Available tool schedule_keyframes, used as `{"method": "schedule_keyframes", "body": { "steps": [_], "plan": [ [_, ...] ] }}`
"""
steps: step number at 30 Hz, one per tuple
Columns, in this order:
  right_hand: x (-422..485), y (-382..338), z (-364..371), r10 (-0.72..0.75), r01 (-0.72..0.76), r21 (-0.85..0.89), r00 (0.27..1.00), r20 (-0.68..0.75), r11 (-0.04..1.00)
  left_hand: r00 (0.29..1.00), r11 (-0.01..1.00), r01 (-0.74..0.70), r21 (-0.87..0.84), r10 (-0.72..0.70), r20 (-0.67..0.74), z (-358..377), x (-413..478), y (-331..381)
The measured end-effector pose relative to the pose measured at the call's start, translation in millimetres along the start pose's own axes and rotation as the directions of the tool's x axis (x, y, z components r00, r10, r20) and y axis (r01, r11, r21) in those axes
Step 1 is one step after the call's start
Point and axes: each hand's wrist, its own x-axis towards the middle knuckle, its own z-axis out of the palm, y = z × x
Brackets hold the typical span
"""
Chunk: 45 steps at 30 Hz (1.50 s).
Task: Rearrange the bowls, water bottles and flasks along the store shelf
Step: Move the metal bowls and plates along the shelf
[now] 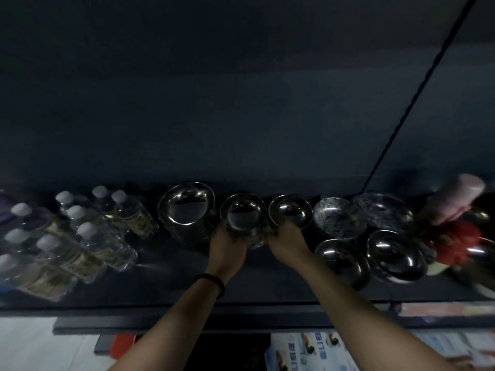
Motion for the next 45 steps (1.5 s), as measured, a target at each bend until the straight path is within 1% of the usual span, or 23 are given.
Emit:
{"method": "schedule_keyframes", "body": {
  "steps": [1, 4, 6, 9, 11, 13, 16, 17, 19, 20, 22, 26, 29, 33, 37, 40, 42, 45],
  "plan": [
    [-10.5, 5.7, -2.8, 0.023, -0.019, 0.069, 0.998, -0.052, 0.997, 1.0, 1.0, -0.001, -0.004, 0.001, 0.0, 1.7, -5.7, 4.3],
    [-49.5, 32.1, -10.5, 0.086, -0.046, 0.195, 0.975, -0.203, 0.98, 1.0, 0.999, -0.011, -0.044, 0.012, 0.028, 14.2, -19.1, 22.1],
    [-78.5, 51.6, -16.8, 0.168, -0.08, 0.286, 0.94, -0.296, 0.955, 0.997, 0.999, -0.053, -0.001, 0.053, 0.062, 30.1, -25.6, 34.0],
    [-121.2, 84.7, -27.2, 0.274, -0.148, 0.312, 0.869, -0.412, 0.939, 0.958, 0.995, -0.089, 0.034, 0.076, 0.276, 62.4, -42.9, 38.8],
    [-139.3, 113.6, -33.1, 0.357, -0.229, 0.313, 0.816, -0.454, 0.922, 0.918, 0.997, -0.047, 0.057, 0.021, 0.397, 84.0, -53.2, 31.1],
    [-150.5, 142.0, -35.0, 0.439, -0.31, 0.334, 0.78, -0.446, 0.89, 0.883, 0.997, 0.016, 0.076, -0.05, 0.467, 102.8, -60.2, 22.2],
    [-151.3, 192.1, -28.7, 0.535, -0.383, 0.415, 0.767, -0.355, 0.825, 0.819, 0.991, 0.087, 0.098, -0.127, 0.56, 123.6, -66.3, 11.8],
    [-150.2, 200.5, -28.7, 0.544, -0.382, 0.443, 0.772, -0.328, 0.811, 0.803, 0.99, 0.095, 0.105, -0.139, 0.579, 130.4, -66.2, 7.1],
    [-151.6, 186.9, -38.8, 0.533, -0.345, 0.505, 0.794, -0.294, 0.792, 0.79, 0.99, 0.103, 0.095, -0.139, 0.597, 143.3, -61.9, -6.7],
    [-152.9, 174.5, -45.7, 0.512, -0.313, 0.517, 0.805, -0.3, 0.796, 0.792, 0.99, 0.111, 0.085, -0.14, 0.594, 150.7, -57.5, -16.0],
    [-150.5, 166.0, -53.3, 0.469, -0.274, 0.516, 0.833, -0.294, 0.811, 0.799, 0.989, 0.124, 0.075, -0.144, 0.584, 151.5, -58.5, -11.8],
    [-149.1, 157.4, -56.6, 0.447, -0.257, 0.56, 0.864, -0.232, 0.788, 0.803, 0.987, 0.159, 0.031, -0.148, 0.577, 145.2, -68.4, 11.3],
    [-150.5, 154.4, -58.1, 0.451, -0.214, 0.608, 0.852, -0.267, 0.765, 0.809, 0.986, 0.166, -0.005, -0.133, 0.572, 144.4, -69.4, 11.4],
    [-150.7, 140.7, -54.3, 0.401, -0.162, 0.586, 0.864, -0.304, 0.794, 0.856, 0.986, 0.126, -0.106, -0.054, 0.515, 132.5, -74.2, 10.4],
    [-147.2, 127.2, -41.7, 0.361, -0.115, 0.585, 0.875, -0.322, 0.803, 0.88, 0.973, 0.075, -0.219, 0.039, 0.473, 100.2, -82.6, 12.1],
    [-131.6, 113.1, -27.7, 0.309, -0.08, 0.566, 0.895, -0.321, 0.82, 0.91, 0.96, 0.012, -0.279, 0.105, 0.401, 68.8, -77.9, 9.5],
    [-116.5, 98.9, -19.8, 0.259, -0.053, 0.566, 0.921, -0.291, 0.823, 0.938, 0.95, -0.035, -0.309, 0.138, 0.319, 51.1, -69.1, 8.4],
    [-89.7, 71.4, -8.6, 0.185, -0.001, 0.548, 0.941, -0.282, 0.837, 0.967, 0.936, -0.1, -0.336, 0.171, 0.188, 27.8, -53.9, 6.7]
  ]
}}
